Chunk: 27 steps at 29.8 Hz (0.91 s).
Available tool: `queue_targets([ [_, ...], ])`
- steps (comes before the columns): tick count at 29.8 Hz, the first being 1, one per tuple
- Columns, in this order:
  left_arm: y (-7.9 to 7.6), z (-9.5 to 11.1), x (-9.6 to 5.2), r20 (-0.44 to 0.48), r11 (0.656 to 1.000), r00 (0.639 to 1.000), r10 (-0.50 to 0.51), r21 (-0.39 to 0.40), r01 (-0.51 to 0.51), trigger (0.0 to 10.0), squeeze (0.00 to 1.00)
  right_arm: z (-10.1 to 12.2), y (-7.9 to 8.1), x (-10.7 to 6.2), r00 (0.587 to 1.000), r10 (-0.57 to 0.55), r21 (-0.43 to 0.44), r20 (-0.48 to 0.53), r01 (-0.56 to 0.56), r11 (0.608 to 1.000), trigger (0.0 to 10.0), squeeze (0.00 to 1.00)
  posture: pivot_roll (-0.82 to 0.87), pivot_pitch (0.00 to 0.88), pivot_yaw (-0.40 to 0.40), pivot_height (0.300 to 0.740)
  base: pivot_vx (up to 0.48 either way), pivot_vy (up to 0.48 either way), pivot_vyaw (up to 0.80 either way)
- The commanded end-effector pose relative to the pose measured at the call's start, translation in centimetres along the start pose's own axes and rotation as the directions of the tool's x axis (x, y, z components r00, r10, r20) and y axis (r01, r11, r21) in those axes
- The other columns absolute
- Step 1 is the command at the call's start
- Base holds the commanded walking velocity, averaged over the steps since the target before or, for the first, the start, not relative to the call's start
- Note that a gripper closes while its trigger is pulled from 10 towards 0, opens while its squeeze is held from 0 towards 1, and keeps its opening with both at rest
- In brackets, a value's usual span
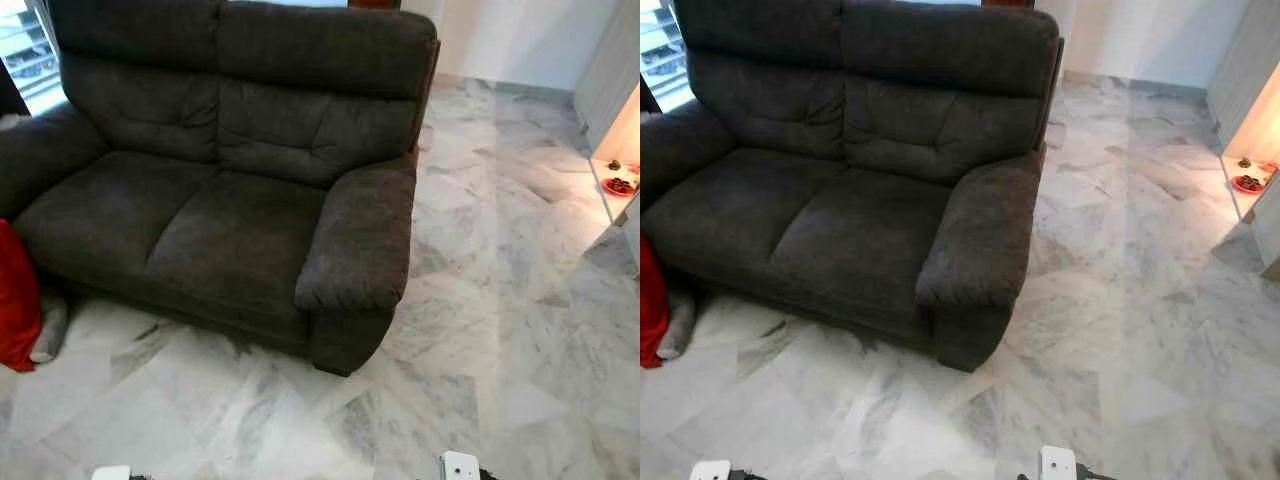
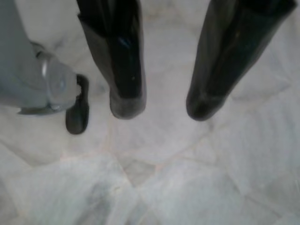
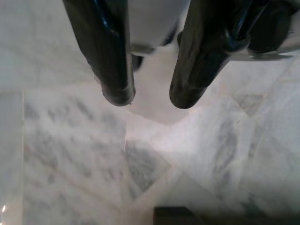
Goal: Move the pillow to the sofa from floor
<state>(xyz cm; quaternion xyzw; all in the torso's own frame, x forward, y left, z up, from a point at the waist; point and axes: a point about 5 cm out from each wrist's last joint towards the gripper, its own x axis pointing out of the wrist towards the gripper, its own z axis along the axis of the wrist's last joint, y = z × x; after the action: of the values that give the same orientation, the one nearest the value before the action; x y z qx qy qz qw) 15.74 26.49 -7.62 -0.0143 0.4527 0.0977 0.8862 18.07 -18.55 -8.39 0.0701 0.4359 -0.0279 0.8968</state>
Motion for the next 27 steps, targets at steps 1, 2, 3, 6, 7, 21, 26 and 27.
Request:
queue_targets([
  [1,0.1,-1.5,-0.3,-0.050,1.000,0.999,0.000,0.002,0.000,10.0,0.00,-0.4,0.0,-0.1,1.000,-0.005,0.013,-0.017,0.005,1.000,10.0,0.00,0.03,0.110,0.018,0.740,0.000,0.416,0.00],
  [2,0.0,-1.6,-0.3,-0.051,1.000,0.999,-0.002,0.002,0.002,10.0,0.00,-0.4,0.0,-0.1,1.000,-0.004,0.013,-0.016,0.004,1.000,10.0,0.00,0.03,0.110,0.018,0.740,0.000,0.420,0.00],
  [3,-0.2,-1.8,-0.3,-0.052,1.000,0.999,-0.006,0.000,0.006,10.0,0.00,-0.4,0.1,-0.1,1.000,-0.004,0.013,-0.016,0.004,1.000,10.0,0.00,0.03,0.110,0.019,0.740,0.000,0.416,0.00],
  [6,-0.5,-1.8,-0.3,-0.051,1.000,0.999,-0.008,-0.003,0.008,10.0,0.00,-0.4,0.1,0.0,1.000,-0.004,0.013,-0.015,0.004,1.000,10.0,0.00,0.03,0.111,0.019,0.740,0.000,0.416,0.00],
  [7,-0.5,-1.8,-0.3,-0.052,1.000,0.999,-0.008,-0.003,0.008,10.0,0.00,-0.4,0.1,0.0,1.000,-0.004,0.013,-0.015,0.004,1.000,10.0,0.00,0.03,0.111,0.019,0.740,0.000,0.416,0.00],
  [21,-0.9,-0.8,0.1,-0.042,1.000,0.999,-0.009,-0.007,0.008,10.0,0.00,-0.6,0.0,-0.1,1.000,-0.007,0.014,-0.021,0.008,1.000,10.0,0.00,0.03,0.113,0.019,0.740,0.000,0.419,0.00],
  [26,-0.9,-1.0,0.0,-0.049,1.000,0.999,-0.006,-0.009,0.006,10.0,0.00,-0.5,0.0,-0.1,1.000,-0.013,0.028,-0.018,0.014,1.000,10.0,0.00,0.03,0.113,0.019,0.740,0.000,0.421,0.00],
  [27,-0.9,-1.1,0.0,-0.053,1.000,0.999,-0.006,-0.009,0.005,10.0,0.00,-0.5,0.0,-0.1,1.000,-0.014,0.029,-0.019,0.014,0.999,10.0,0.00,0.03,0.113,0.019,0.740,0.000,0.424,0.00],
])
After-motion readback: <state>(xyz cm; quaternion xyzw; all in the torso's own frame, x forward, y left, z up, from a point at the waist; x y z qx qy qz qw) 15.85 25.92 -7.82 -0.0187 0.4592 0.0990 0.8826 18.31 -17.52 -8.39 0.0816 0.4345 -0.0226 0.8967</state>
